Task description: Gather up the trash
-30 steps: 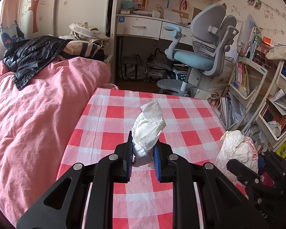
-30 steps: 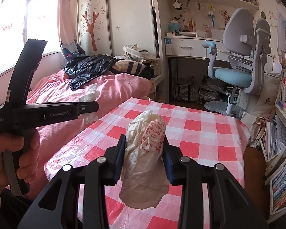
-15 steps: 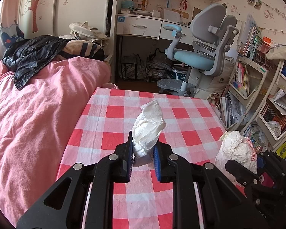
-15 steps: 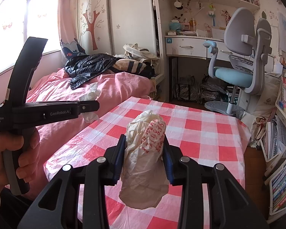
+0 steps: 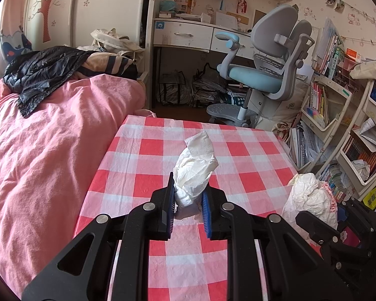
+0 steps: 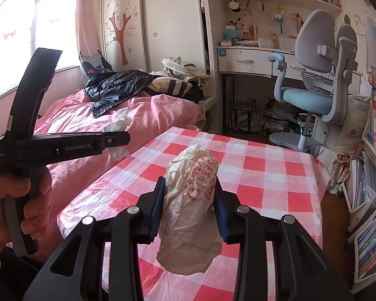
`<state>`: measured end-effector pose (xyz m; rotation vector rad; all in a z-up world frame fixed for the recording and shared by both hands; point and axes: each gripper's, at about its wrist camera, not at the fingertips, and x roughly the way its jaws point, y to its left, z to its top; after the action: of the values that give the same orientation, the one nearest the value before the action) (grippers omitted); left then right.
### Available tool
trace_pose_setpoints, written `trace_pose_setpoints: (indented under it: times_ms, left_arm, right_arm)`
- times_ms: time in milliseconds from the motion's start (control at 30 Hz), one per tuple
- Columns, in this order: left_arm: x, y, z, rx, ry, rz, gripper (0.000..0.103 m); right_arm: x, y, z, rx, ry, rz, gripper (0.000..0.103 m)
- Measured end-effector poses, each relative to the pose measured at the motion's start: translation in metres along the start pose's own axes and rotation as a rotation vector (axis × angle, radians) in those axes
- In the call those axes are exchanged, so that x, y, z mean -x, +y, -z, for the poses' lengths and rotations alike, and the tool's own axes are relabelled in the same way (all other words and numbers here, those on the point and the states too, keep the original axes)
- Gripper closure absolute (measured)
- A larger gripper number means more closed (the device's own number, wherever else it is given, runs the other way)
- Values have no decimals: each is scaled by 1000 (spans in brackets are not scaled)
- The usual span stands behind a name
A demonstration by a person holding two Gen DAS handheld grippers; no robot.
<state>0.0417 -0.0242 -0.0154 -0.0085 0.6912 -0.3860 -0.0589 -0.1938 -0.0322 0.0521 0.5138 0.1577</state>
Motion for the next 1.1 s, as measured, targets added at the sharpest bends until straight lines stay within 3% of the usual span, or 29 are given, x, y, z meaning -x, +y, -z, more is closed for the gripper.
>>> trace_pose_setpoints:
  times_ms: [1100]
  left_arm:
    - [1, 0, 0, 0, 0, 1, 87]
  right_arm:
    - [-1, 2, 0, 2, 2, 4, 66]
